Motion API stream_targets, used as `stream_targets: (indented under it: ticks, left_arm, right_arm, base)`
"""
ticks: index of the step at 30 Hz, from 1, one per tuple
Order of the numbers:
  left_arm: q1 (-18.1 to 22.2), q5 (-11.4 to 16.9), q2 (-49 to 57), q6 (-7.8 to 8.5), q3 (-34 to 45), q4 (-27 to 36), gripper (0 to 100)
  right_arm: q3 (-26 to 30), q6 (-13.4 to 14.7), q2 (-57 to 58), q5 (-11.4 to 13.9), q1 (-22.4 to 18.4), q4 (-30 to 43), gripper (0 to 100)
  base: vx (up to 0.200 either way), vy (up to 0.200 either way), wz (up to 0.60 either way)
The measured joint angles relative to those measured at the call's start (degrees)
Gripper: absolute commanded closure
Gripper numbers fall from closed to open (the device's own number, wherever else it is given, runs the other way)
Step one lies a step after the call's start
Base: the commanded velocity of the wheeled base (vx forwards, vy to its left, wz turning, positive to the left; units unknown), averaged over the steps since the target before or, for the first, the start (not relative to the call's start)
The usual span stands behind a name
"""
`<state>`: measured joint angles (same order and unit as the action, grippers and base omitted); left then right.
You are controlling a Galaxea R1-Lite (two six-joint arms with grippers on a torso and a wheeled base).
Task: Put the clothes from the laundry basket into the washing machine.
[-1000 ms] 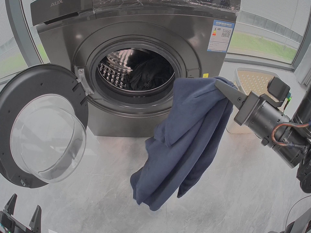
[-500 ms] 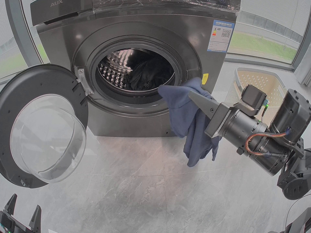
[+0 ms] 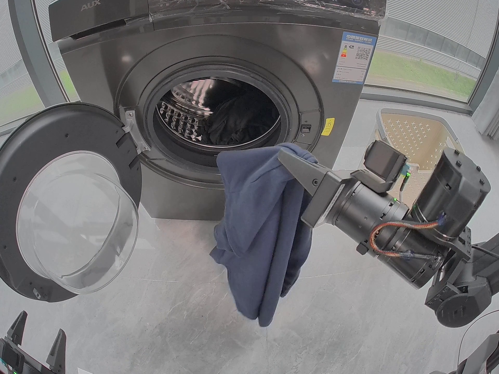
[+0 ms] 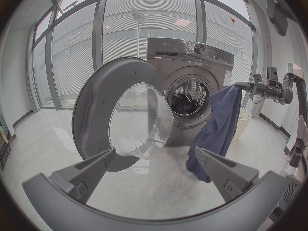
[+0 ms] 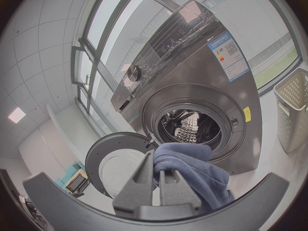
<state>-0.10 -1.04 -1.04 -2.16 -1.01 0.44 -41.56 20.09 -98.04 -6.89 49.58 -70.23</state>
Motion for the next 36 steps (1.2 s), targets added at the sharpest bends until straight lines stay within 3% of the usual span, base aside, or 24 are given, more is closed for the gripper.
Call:
stream_targets:
  ticks: [5,10,14,24,27,31,36]
  left_arm:
    - [0.0,-0.02,0.0,0.49,0.0,-0.09,0]
    - [0.1,-0.05,0.0,2.6,0.0,-0.17,0]
    - [0.15,0.11,0.0,2.95,0.0,-0.17,0]
    - [0.28,0.5,0.0,1.8,-0.26,-2.57,0]
    - [0.37,4.12,-0.44,1.23,-3.28,-4.46,0]
    - [0.3,12.89,-3.97,0.71,-7.63,-4.97,0]
    - [0.12,20.6,-13.09,0.61,-9.75,-5.88,0]
  right_arm:
    - [-0.96,-0.24,-0.61,0.02,0.63,0.2,100]
    - [-1.99,-0.26,-1.44,0.05,1.83,-0.09,100]
    - [-2.49,-0.33,-1.83,0.11,2.23,-0.06,100]
    - [-2.67,-0.35,-2.01,0.09,2.73,-0.16,100]
    - [-2.99,-0.37,-2.01,0.07,2.65,-0.16,100]
    - [-3.67,-0.37,-2.01,0.07,2.32,-0.16,100]
    - [-4.52,-0.39,-1.99,0.07,1.99,-0.05,100]
  base:
    - [0.0,0.0,0.0]
    - [0.0,0.0,0.0]
    - [0.0,0.0,0.0]
    - [0.0,0.0,0.0]
    - [0.0,0.0,0.0]
    - [0.0,0.0,0.0]
    - [0.0,0.0,0.0]
